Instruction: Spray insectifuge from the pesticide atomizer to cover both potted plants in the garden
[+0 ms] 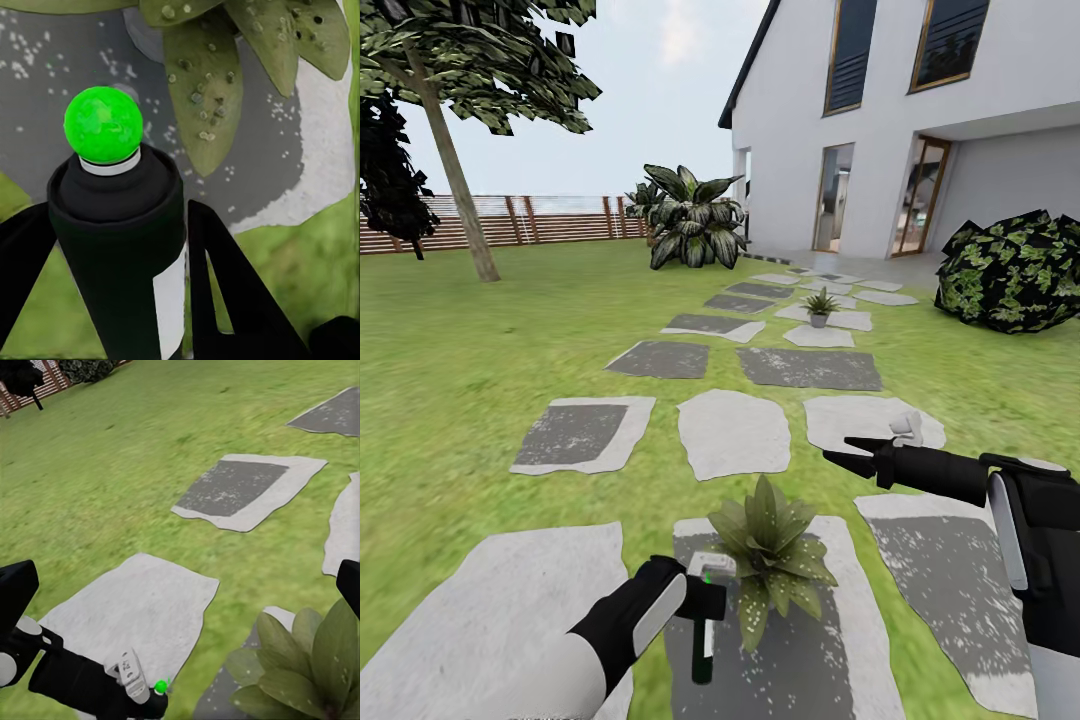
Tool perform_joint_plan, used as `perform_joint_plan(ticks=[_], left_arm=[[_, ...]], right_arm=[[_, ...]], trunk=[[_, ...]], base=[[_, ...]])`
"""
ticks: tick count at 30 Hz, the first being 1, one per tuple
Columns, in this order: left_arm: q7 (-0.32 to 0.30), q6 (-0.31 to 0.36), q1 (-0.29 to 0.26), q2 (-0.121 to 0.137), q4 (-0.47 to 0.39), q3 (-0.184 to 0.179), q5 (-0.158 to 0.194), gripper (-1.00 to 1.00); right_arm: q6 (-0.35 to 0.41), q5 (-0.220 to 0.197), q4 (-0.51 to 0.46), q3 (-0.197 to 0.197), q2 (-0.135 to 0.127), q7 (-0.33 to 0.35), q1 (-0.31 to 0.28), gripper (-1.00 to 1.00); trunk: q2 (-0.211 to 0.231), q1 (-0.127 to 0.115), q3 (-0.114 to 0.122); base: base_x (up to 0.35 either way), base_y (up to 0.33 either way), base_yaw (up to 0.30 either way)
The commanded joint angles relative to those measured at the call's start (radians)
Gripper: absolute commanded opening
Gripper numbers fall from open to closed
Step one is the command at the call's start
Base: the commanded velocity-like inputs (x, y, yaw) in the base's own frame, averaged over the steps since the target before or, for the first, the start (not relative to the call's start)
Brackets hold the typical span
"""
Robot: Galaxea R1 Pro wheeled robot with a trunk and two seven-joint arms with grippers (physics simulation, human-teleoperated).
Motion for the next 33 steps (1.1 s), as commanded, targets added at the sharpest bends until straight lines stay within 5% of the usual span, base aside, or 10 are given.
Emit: perform_joint_plan(ticks=[1, 5, 9, 13, 16, 25, 29, 33], left_arm=[[0.01, 0.009, -0.001, -0.001, -0.001, -0.001, 0.01, -1.0], [0.01, 0.006, -0.001, -0.003, -0.001, 0.003, 0.005, -1.0], [0.011, -0.1, -0.001, 0.003, -0.001, 0.002, 0.006, -1.0], [0.012, -0.107, -0.002, 0.002, -0.008, 0.004, 0.009, -1.0], [0.01, -0.047, -0.02, -0.001, -0.017, 0.019, 0.014, -1.0], [0.018, 0.196, -0.091, 0.003, -0.137, 0.223, 0.049, -1.0], [0.019, 0.257, -0.136, -0.005, -0.141, 0.239, 0.055, -1.0], [0.021, 0.304, -0.168, -0.007, -0.077, 0.262, 0.141, -1.0]], right_arm=[[0.008, -0.001, 0.0, -0.001, 0.0, 0.003, -0.001, 1.0], [0.007, -0.001, 0.0, -0.001, 0.0, 0.003, -0.001, 1.0], [0.007, -0.002, 0.0, -0.002, -0.001, 0.003, -0.002, 1.0], [0.007, -0.002, 0.0, -0.002, 0.0, 0.003, -0.001, 1.0], [0.005, -0.003, 0.0, 0.003, 0.001, 0.003, -0.001, 1.0], [0.004, -0.002, 0.0, 0.005, 0.002, 0.002, -0.001, 1.0], [0.004, -0.002, 0.0, 0.005, 0.001, 0.002, -0.002, 1.0], [0.009, -0.003, 0.0, 0.005, 0.001, 0.002, -0.002, 1.0]], trunk=[[0.0, 0.0, -0.001], [0.0, 0.0, -0.001], [0.0, 0.0, -0.001], [0.0, 0.0, -0.001], [0.0, 0.0, -0.001], [0.0, 0.0, -0.001], [0.0, 0.0, -0.001], [0.0, 0.0, -0.001]], base=[[0.0, 0.0, 0.0], [0.0, 0.0, -0.02], [0.0, 0.0, -0.175], [0.0, 0.0, -0.04], [0.0, 0.0, -0.008], [0.0, 0.0, -0.001], [0.0, 0.0, 0.0], [0.0, 0.0, 0.0]])
